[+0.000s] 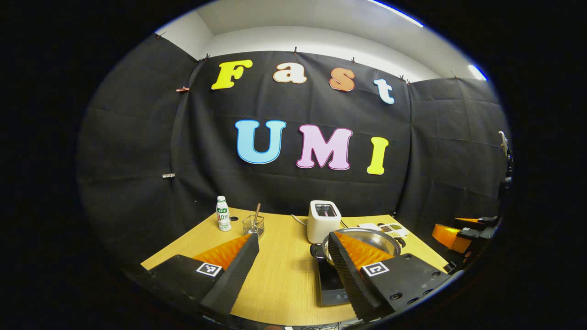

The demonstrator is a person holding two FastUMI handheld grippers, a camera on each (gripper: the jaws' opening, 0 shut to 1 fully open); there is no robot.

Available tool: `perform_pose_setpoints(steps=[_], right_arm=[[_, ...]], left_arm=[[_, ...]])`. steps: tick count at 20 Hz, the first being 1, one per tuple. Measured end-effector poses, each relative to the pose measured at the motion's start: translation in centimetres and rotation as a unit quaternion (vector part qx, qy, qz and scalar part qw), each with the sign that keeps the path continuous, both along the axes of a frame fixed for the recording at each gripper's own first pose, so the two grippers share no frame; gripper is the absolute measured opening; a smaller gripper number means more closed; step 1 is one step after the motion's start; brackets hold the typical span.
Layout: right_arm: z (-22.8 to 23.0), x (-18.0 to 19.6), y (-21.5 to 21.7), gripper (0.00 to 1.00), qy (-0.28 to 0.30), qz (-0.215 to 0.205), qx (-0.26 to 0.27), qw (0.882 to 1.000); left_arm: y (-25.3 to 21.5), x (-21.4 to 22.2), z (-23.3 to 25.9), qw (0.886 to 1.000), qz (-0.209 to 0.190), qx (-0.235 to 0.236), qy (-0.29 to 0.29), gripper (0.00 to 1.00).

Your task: First push the handle of the pot to place it horizontally, then grasp the pot with both hands and set it on the induction cooktop.

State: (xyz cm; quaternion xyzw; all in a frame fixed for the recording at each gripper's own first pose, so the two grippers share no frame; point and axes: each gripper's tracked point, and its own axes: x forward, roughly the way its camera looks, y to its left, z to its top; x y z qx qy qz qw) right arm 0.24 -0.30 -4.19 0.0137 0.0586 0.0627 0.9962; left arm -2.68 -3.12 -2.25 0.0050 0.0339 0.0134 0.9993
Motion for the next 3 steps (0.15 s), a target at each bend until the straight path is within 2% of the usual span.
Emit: perform_pose_setpoints(steps=[3], right_arm=[[1.43, 0.78, 0.51, 0.98, -0.019, 0.002, -0.001, 1.000]], left_arm=[[0.22, -0.08, 0.42, 1.000, 0.002, 0.013, -0.003, 0.95]])
